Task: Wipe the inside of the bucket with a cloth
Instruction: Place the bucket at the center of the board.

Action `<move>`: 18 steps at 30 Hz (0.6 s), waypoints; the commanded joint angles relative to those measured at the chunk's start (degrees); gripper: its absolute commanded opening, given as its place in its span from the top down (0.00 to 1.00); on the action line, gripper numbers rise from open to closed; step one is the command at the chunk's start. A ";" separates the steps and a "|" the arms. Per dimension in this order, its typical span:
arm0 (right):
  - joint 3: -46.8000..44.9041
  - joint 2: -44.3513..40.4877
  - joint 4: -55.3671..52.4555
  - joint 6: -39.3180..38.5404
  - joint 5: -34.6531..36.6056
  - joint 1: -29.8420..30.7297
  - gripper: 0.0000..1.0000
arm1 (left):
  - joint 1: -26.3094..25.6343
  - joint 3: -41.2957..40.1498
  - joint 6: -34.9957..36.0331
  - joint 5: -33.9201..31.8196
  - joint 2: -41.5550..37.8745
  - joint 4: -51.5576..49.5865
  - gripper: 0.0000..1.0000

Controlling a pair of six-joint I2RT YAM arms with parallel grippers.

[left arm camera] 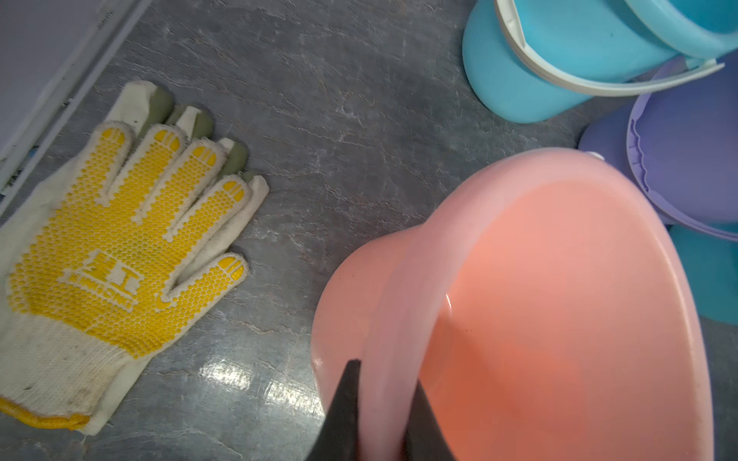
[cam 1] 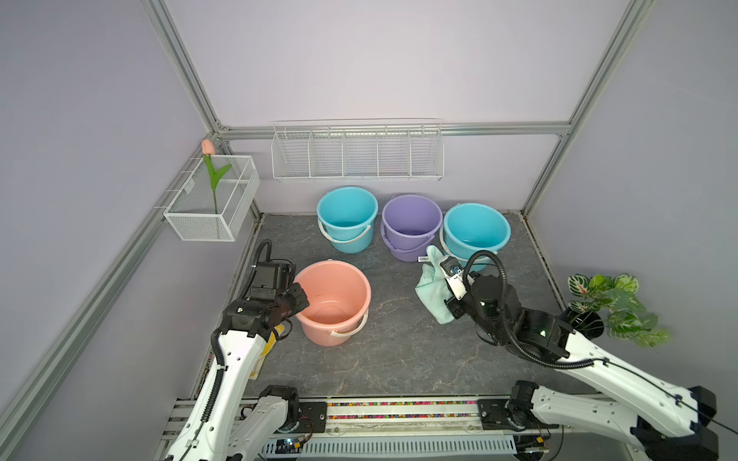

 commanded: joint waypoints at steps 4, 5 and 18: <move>-0.03 -1.10 0.03 2.01 -2.46 -0.97 0.93 | 2.26 1.83 -5.06 -3.88 3.45 4.33 1.00; -0.03 -1.35 -0.10 2.06 -2.58 -1.03 0.93 | 2.75 1.52 -5.88 -4.34 3.73 5.20 1.00; 1.25 -1.80 -1.37 2.58 -4.49 -1.05 0.93 | 16.88 1.75 -10.26 -1.96 9.17 16.89 1.00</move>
